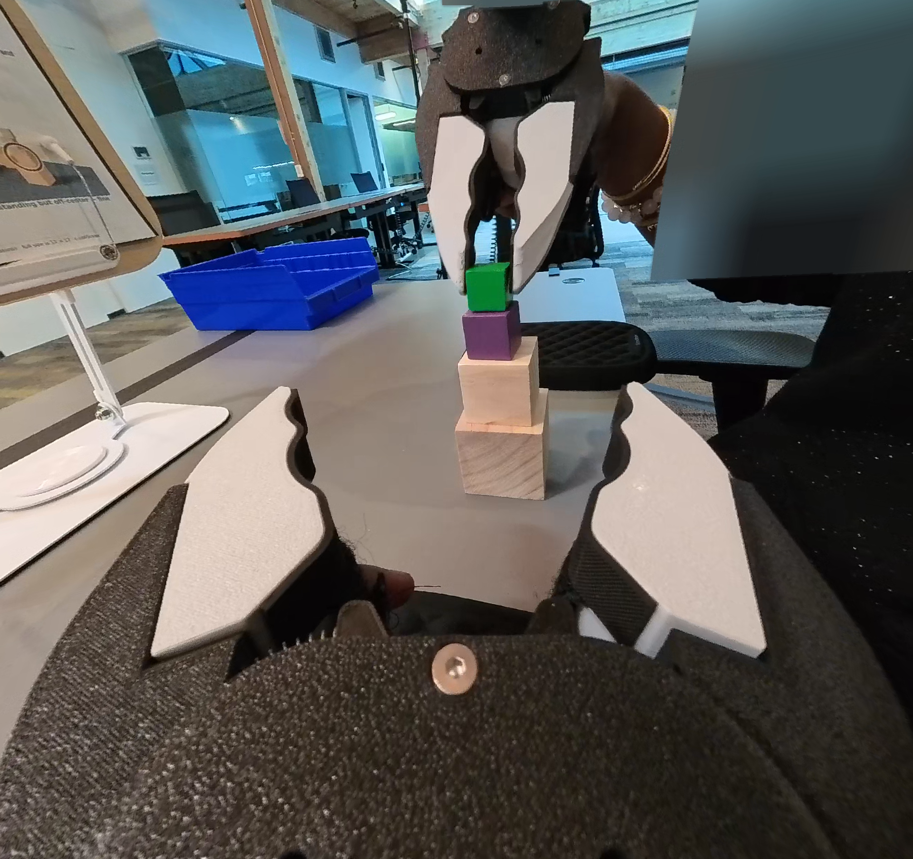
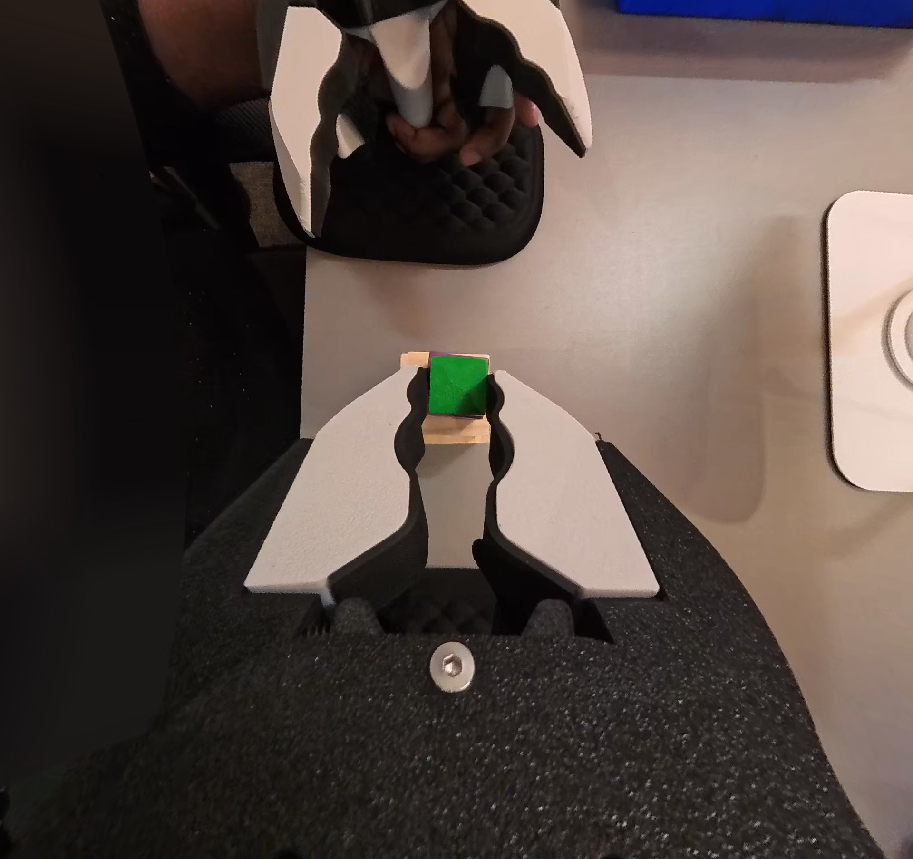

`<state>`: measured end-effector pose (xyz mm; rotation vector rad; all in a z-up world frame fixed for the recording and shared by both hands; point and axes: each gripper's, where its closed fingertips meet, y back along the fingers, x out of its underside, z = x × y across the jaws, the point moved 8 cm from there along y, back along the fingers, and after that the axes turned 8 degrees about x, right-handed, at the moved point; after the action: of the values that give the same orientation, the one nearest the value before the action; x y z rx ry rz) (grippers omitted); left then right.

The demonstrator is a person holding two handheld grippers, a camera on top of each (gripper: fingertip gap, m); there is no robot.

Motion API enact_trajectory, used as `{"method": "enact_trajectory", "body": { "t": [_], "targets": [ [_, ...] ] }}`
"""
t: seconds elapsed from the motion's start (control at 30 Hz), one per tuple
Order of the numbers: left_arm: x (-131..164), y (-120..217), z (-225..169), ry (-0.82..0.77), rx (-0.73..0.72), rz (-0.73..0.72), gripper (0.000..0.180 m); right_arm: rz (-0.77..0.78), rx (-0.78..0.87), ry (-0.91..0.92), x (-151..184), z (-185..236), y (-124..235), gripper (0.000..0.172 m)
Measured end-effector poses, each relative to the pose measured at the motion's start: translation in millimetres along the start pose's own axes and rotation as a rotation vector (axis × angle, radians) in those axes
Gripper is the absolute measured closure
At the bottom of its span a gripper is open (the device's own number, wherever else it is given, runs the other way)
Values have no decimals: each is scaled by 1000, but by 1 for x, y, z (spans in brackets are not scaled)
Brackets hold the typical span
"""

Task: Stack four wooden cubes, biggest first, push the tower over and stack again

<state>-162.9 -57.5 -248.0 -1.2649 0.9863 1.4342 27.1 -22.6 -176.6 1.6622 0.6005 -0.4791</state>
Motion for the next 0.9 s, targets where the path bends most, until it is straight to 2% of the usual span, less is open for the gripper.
{"method": "enact_trajectory", "body": {
  "t": [0.23, 0.37, 0.47, 0.63, 0.8, 0.9],
  "targets": [
    [0, 0, 0, 0, 1, -3, 64, -8, -9, -7, 0, -1, -1, 149],
    [0, 0, 0, 1, 0, -4, 64, -63, -10, -4, 0, -1, 2, 130],
    [0, 0, 1, 2, -4, -5, 64, -149, 19, -16, 1, -1, 6, 102],
    [0, 0, 1, 2, -4, -3, 63, -359, 139, -58, 15, 2, 16, 28],
    [0, 0, 1, 0, -9, -3, 64, -663, 232, -123, 41, 11, 33, 28],
    [0, 0, 1, -1, -13, -4, 64, -767, 234, -185, 60, 16, 39, 28]
  ]
}}
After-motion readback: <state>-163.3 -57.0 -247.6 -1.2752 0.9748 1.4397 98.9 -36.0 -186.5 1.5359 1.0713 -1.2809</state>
